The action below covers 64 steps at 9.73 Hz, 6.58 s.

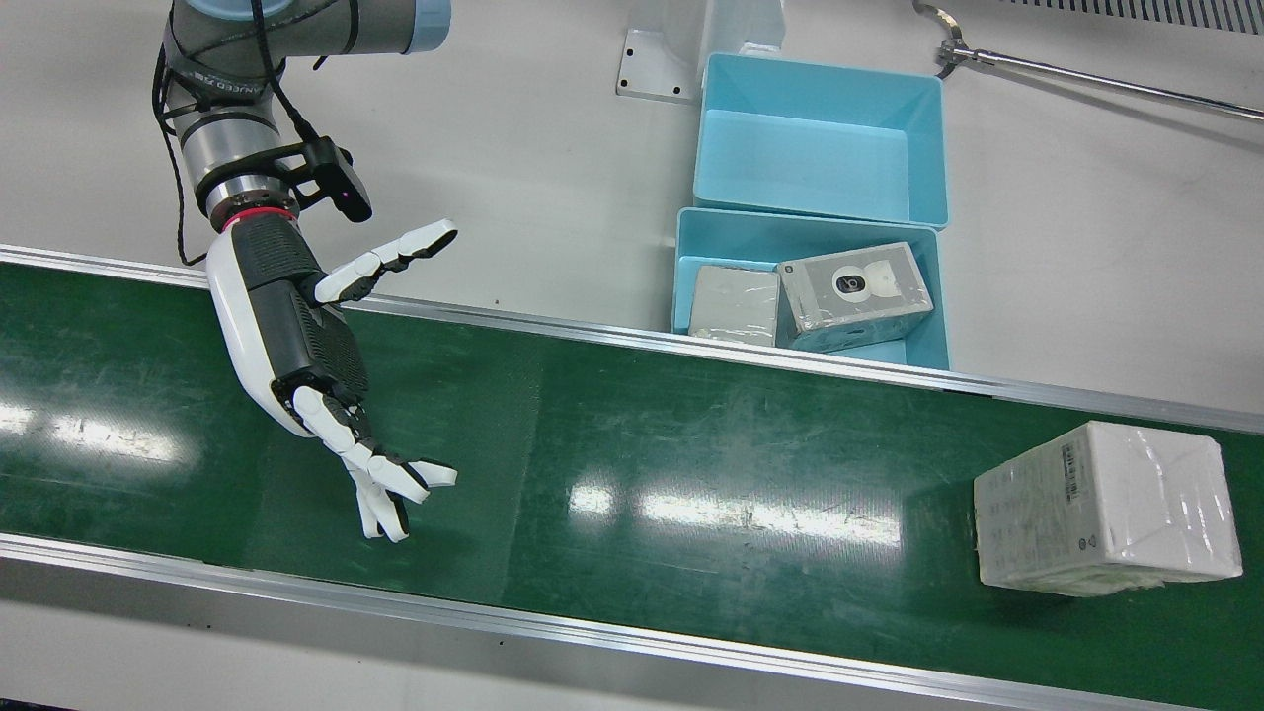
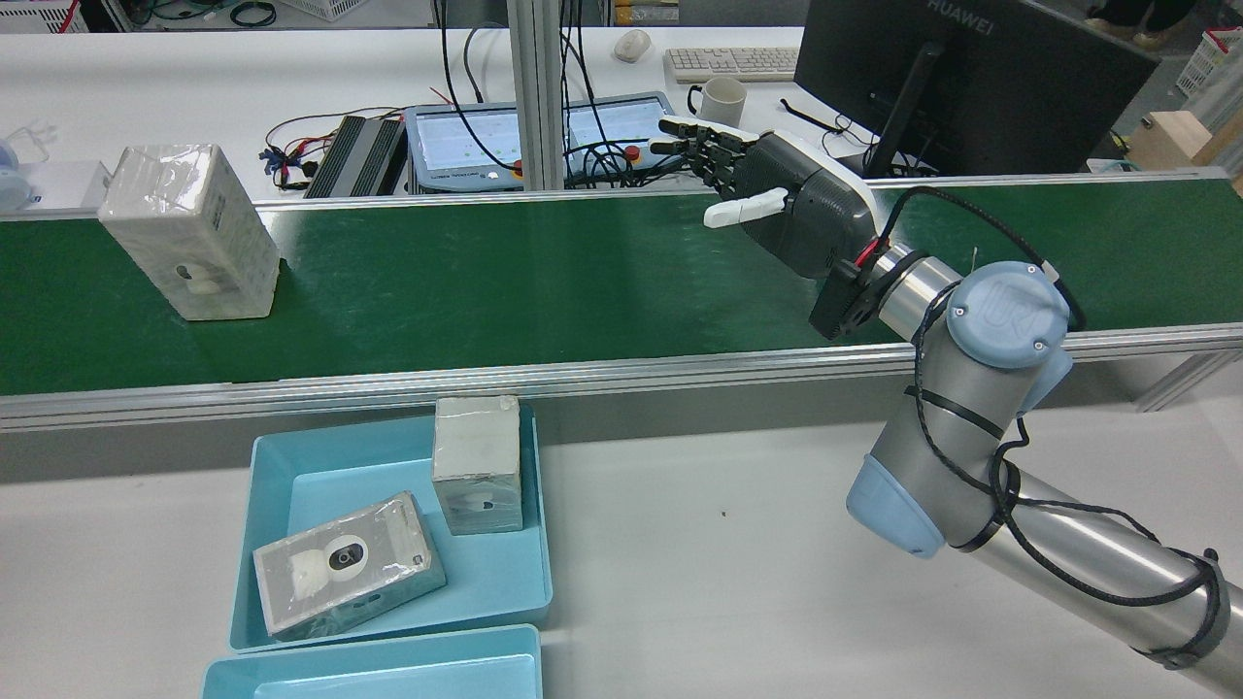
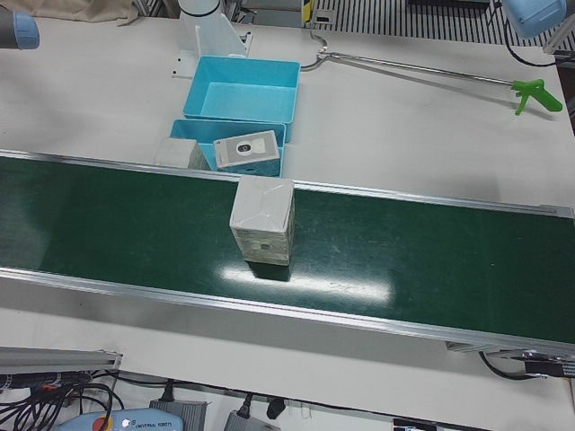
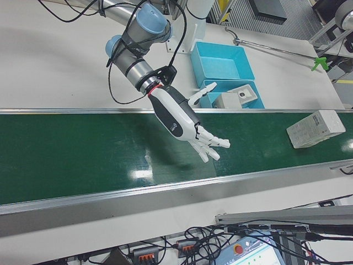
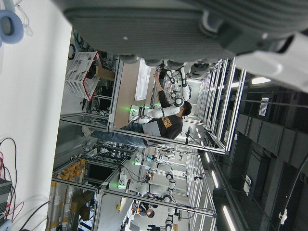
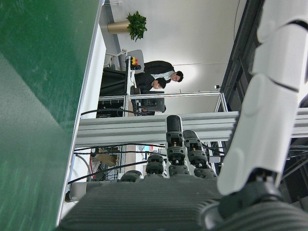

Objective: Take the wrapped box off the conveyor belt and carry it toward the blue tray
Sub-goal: 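Move the right hand along the belt toward the approaching wrapped box, then lower the right hand beside the white wrapped box and close fingers, then lift the wrapped box off the belt with the right hand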

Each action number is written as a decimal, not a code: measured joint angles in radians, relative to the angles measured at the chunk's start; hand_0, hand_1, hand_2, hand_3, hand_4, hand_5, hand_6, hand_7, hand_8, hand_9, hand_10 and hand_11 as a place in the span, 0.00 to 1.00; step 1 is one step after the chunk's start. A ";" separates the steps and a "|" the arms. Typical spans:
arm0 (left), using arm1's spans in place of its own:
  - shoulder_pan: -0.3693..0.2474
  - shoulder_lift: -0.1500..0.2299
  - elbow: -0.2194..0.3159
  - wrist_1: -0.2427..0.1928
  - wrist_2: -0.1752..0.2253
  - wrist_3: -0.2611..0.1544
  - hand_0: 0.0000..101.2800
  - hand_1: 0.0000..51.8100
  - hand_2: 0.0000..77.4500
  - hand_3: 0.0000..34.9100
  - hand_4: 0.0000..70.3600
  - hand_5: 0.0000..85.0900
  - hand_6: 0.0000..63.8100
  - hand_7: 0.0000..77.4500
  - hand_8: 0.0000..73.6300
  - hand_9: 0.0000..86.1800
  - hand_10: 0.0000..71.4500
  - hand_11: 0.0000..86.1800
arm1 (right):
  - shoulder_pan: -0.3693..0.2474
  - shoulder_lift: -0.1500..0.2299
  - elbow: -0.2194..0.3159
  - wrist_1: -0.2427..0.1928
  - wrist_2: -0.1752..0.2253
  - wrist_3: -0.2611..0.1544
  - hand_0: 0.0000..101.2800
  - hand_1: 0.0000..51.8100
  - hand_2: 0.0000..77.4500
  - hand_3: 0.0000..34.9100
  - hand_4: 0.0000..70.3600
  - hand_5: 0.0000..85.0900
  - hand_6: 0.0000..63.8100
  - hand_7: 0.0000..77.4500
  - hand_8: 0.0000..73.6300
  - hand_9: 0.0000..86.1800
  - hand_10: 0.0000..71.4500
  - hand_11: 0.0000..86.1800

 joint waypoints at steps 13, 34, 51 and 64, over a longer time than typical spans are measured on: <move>0.000 0.000 0.000 0.000 0.000 0.000 0.00 0.00 0.01 0.00 0.00 0.01 0.01 0.01 0.01 0.00 0.00 0.01 | -0.020 0.039 -0.071 0.016 0.042 -0.003 0.40 0.13 0.08 0.00 0.21 0.15 0.14 0.32 0.05 0.06 0.00 0.01; 0.000 0.000 0.000 0.000 0.000 0.000 0.00 0.00 0.01 0.00 0.00 0.01 0.00 0.01 0.01 0.00 0.00 0.01 | -0.069 0.080 -0.120 0.009 0.096 -0.022 0.48 0.29 0.17 0.00 0.16 0.17 0.14 0.28 0.07 0.07 0.00 0.01; 0.000 0.000 0.000 0.000 0.000 0.000 0.00 0.00 0.01 0.00 0.00 0.01 0.00 0.01 0.01 0.00 0.00 0.01 | -0.091 0.092 -0.124 0.008 0.121 -0.042 0.49 0.31 0.17 0.00 0.18 0.19 0.13 0.30 0.07 0.07 0.00 0.01; 0.000 0.000 0.000 0.000 0.000 0.000 0.00 0.00 0.01 0.00 0.00 0.01 0.00 0.01 0.01 0.01 0.00 0.01 | -0.057 0.169 0.204 -0.274 0.141 -0.246 0.43 0.02 0.49 0.00 0.26 0.62 0.51 0.60 0.64 0.56 0.76 0.40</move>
